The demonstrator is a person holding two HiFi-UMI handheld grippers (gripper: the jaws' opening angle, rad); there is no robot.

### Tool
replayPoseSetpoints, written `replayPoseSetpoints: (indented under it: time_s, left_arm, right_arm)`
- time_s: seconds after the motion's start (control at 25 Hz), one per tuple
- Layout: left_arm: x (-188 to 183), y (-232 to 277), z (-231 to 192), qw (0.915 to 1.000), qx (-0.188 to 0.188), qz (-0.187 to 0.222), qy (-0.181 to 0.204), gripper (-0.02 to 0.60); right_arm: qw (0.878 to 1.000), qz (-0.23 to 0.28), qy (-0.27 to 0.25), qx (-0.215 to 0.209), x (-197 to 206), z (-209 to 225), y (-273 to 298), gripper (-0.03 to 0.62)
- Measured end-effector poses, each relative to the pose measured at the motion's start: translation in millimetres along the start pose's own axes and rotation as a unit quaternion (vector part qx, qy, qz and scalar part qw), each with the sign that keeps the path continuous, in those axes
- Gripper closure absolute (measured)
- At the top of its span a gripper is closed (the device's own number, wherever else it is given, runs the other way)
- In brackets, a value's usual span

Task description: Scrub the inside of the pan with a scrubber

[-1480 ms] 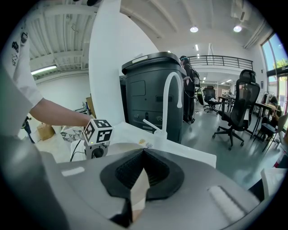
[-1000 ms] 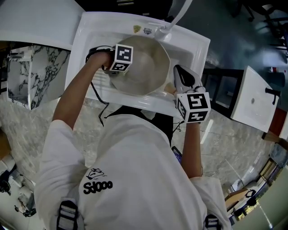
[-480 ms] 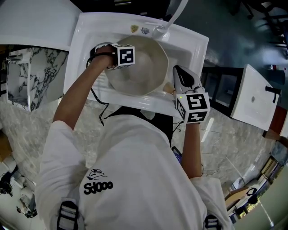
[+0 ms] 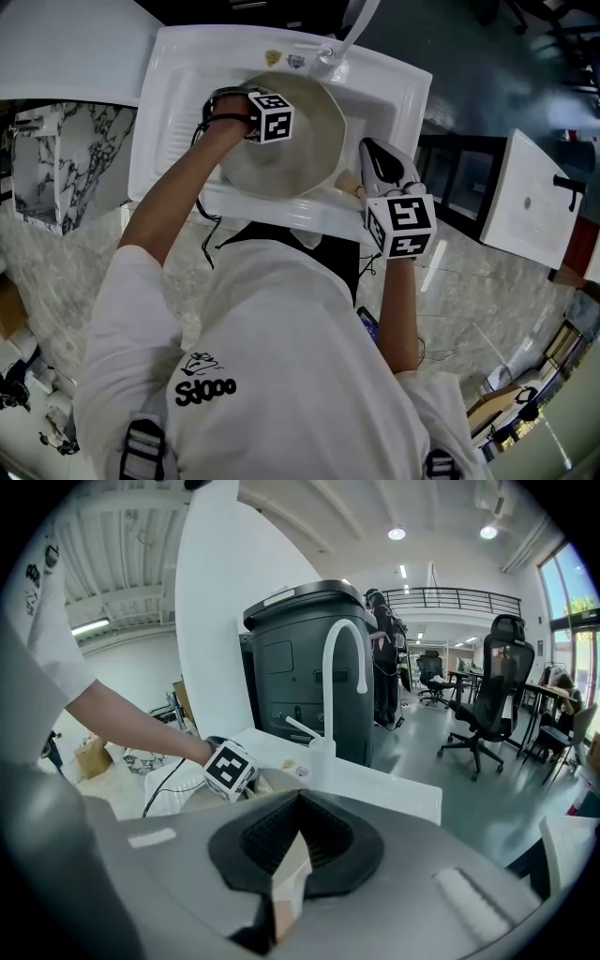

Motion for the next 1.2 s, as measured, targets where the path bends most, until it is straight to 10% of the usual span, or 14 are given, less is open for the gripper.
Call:
replayPoseSetpoints:
  time_s: [1.2]
  left_arm:
    - [-85, -9, -1, 0.9826, 0.092, 0.129, -0.096, 0.517]
  right_arm:
    - [1.000, -0.014, 0.023, 0.004, 20, 13, -13, 0.585]
Point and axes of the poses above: the fingertips, and each gripper's own axes: y forward along the fingers, z to its right, x out of its underside, the point moved 7 cm from there along -y, backward along the fingers, and after that the axes turned 2 degrees about -z, right-handed, at the moved point
